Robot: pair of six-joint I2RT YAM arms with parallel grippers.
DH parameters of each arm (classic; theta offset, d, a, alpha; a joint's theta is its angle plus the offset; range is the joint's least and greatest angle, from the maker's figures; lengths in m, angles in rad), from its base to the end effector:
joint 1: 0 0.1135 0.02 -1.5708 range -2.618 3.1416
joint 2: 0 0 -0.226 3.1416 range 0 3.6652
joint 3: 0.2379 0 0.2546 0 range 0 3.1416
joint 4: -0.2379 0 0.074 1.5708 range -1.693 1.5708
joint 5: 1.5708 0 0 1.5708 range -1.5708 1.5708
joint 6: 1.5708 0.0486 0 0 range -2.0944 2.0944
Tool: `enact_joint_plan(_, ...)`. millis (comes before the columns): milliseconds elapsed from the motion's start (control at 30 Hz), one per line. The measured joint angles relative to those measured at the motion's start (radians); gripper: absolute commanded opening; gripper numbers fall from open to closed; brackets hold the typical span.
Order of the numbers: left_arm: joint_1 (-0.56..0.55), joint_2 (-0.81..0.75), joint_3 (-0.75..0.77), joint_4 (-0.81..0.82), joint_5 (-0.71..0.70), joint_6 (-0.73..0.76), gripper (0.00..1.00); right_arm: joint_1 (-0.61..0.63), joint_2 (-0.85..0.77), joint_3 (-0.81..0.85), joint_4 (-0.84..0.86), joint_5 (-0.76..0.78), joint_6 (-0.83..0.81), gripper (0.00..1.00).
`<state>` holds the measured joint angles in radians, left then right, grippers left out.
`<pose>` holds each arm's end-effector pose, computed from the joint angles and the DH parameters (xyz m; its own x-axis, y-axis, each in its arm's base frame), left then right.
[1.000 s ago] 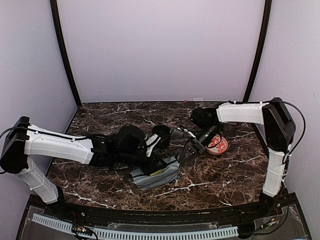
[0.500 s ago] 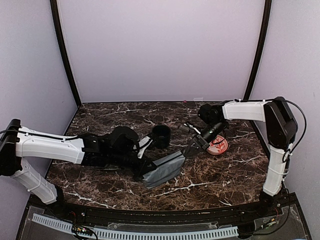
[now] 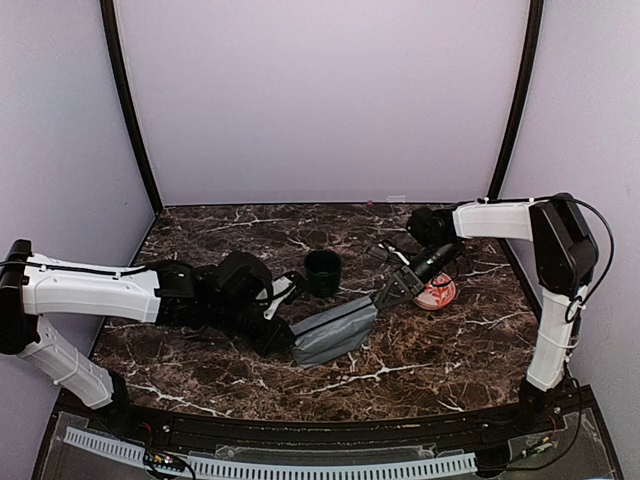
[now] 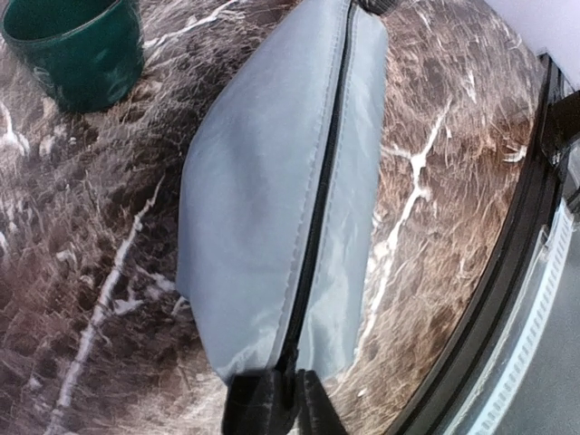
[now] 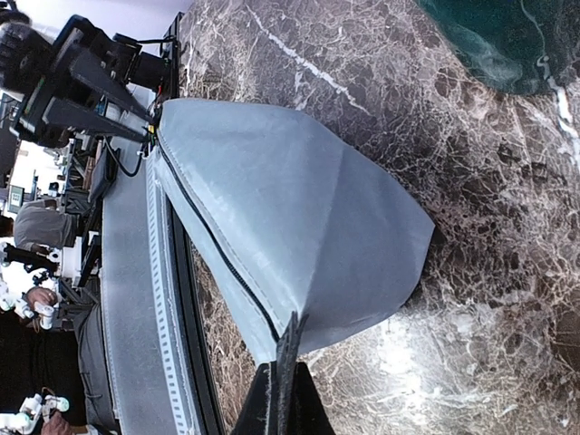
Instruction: Sort the hair-cutting tools
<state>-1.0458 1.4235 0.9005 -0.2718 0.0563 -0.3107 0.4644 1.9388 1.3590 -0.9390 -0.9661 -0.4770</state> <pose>0.1565 -0.2757 0.1780 -0.6108 0.4455 -0.6546 0.7320 0.6328 -0.2524 0.2919 0.1909 0.1375 -0.6588 -0.6219 -0.4234 -0.6701 0.2292 0.7060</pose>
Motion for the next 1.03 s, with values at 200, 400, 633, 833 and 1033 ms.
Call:
enact_joint_plan(200, 0.001, 0.011, 0.114, -0.103, -0.068, 0.049, 0.62, -0.006, -0.014, 0.037, -0.05, 0.029, -0.023, 0.97)
enact_joint_plan(400, 0.039, -0.02, 0.269, -0.166, -0.246, 0.135, 0.99, -0.043, -0.165, 0.11, -0.061, 0.138, -0.026, 0.99)
enact_joint_plan(633, 0.228, -0.171, 0.37, -0.157, -0.506, 0.169, 0.99, -0.202, -0.403, 0.115, 0.1, 0.293, 0.093, 0.99)
enact_joint_plan(833, 0.325, -0.334, 0.271, 0.168, -0.573, 0.343, 0.99, -0.362, -0.727, -0.137, 0.549, 0.505, 0.349, 0.99)
enact_joint_plan(1033, 0.357, -0.369, 0.031, 0.416, -0.572, 0.42, 0.99, -0.348, -0.814, -0.339, 0.774, 0.655, 0.512, 0.99)
